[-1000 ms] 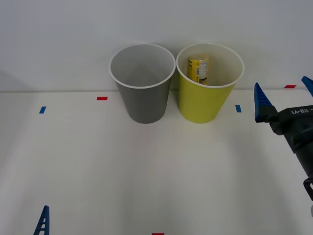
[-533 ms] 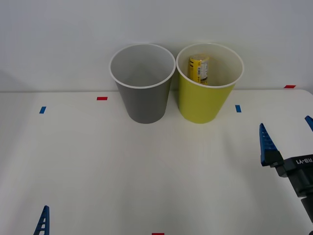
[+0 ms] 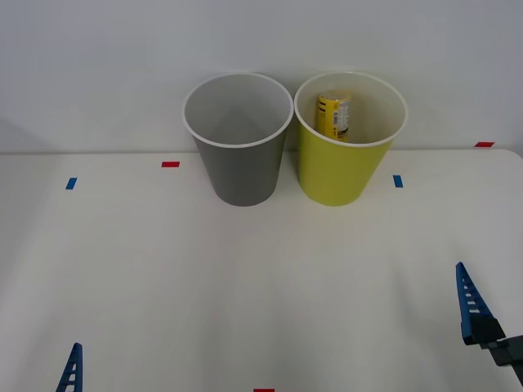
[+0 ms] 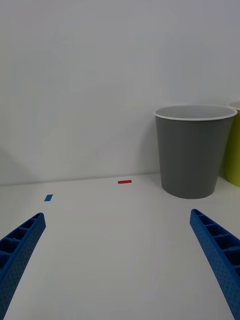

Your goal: Put cans in the gray bin and PET bottles in the light green bin.

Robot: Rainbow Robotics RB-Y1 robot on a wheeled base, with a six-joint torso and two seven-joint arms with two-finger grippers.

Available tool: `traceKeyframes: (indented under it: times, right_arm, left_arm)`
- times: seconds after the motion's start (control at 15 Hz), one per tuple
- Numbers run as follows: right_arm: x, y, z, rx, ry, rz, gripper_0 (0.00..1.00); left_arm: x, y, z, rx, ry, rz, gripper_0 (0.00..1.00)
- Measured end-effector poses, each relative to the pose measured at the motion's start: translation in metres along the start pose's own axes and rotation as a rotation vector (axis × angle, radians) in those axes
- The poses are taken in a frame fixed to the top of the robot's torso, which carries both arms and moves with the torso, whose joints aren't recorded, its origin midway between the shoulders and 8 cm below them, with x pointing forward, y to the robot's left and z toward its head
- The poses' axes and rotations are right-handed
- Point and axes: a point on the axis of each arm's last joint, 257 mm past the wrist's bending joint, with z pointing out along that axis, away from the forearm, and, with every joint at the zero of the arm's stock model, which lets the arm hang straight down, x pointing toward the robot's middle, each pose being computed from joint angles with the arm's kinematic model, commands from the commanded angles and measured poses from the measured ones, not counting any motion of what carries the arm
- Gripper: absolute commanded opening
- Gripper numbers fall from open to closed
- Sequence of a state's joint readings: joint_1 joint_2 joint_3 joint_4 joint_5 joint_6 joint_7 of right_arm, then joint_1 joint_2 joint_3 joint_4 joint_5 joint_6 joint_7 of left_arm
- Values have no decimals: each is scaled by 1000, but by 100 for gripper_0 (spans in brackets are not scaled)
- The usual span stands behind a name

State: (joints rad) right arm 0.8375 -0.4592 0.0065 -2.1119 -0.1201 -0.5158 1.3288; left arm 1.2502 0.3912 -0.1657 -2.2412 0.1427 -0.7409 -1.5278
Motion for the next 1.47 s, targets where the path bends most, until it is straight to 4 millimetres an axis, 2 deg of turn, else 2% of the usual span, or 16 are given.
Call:
traceKeyframes:
  times: [0.33,0.6,1.0,1.47]
  right_arm:
    - [4,3,-48,4,38,18,100]
    - [1,5,-69,-4,46,21,100]
    - [1,4,-85,3,63,25,100]
    - [0,5,-85,3,62,25,100]
  left_arm:
    - [0,0,0,0,0,0,100]
    - [0,0,0,0,0,0,100]
    - [0,0,0,0,0,0,100]
    - [0,0,0,0,0,0,100]
